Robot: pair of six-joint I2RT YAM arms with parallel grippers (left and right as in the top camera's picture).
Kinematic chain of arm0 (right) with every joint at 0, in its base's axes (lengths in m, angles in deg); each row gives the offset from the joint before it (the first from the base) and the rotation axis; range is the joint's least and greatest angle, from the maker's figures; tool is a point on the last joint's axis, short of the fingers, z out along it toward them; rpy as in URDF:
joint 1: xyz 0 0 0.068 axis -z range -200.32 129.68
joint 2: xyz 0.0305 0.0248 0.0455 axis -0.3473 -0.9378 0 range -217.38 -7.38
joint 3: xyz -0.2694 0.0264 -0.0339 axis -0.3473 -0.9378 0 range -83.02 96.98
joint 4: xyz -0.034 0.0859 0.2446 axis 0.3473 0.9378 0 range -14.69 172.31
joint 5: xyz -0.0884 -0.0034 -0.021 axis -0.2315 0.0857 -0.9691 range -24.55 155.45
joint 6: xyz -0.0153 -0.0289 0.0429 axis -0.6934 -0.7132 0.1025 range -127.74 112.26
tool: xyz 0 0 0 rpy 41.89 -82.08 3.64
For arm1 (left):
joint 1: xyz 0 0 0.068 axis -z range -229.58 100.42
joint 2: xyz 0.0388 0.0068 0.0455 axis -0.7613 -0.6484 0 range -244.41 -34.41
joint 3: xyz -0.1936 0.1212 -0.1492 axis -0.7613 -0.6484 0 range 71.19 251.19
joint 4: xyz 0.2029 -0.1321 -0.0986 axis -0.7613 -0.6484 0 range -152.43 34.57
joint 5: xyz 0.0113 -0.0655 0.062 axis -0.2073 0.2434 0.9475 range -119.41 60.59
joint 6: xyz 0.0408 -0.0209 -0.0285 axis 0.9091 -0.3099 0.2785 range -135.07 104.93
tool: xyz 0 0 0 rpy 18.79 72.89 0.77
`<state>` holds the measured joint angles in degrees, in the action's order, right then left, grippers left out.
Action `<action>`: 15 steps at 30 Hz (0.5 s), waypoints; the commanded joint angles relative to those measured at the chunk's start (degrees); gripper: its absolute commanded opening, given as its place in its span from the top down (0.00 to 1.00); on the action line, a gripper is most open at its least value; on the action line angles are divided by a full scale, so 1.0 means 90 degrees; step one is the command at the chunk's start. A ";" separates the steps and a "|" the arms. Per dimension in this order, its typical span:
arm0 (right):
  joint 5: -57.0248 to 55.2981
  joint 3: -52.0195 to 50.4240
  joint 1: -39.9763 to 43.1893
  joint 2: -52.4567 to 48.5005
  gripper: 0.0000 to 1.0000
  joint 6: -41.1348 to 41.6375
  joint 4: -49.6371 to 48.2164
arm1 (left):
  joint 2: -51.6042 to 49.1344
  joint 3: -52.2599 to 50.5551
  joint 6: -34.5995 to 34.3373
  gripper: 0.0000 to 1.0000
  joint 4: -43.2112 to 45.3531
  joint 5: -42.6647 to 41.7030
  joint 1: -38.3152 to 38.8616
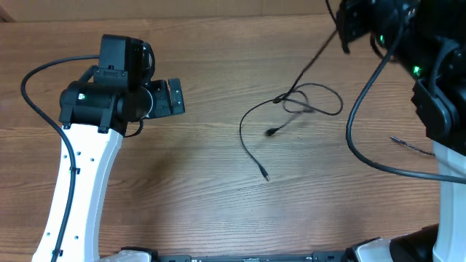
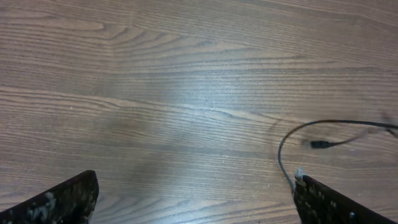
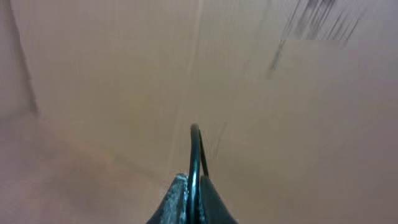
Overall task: Untangle cables
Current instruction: 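Lift the grasped cable up and pull it off to the upper right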
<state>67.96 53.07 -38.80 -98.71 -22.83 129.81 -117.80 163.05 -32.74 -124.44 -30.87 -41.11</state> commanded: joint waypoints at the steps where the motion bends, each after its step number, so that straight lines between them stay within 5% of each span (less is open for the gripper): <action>1: -0.0058 0.0143 -0.0024 0.0151 0.96 -0.0041 -0.0937 | 0.0027 0.0012 -0.0039 0.00 0.0002 -0.0002 -0.0022; 7: -0.0032 0.0143 -0.0022 0.0160 0.96 -0.0039 -0.3201 | 0.0027 0.0015 -0.0039 0.01 0.0002 -0.0002 -0.0022; 15: -0.0036 0.0143 -0.0010 0.0158 0.96 -0.0508 -0.4313 | 0.0027 0.0012 -0.0039 0.00 0.0002 0.0000 -0.0022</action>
<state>68.02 53.33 -38.80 -98.27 -24.14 90.36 -117.80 163.05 -32.74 -124.46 -30.87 -41.11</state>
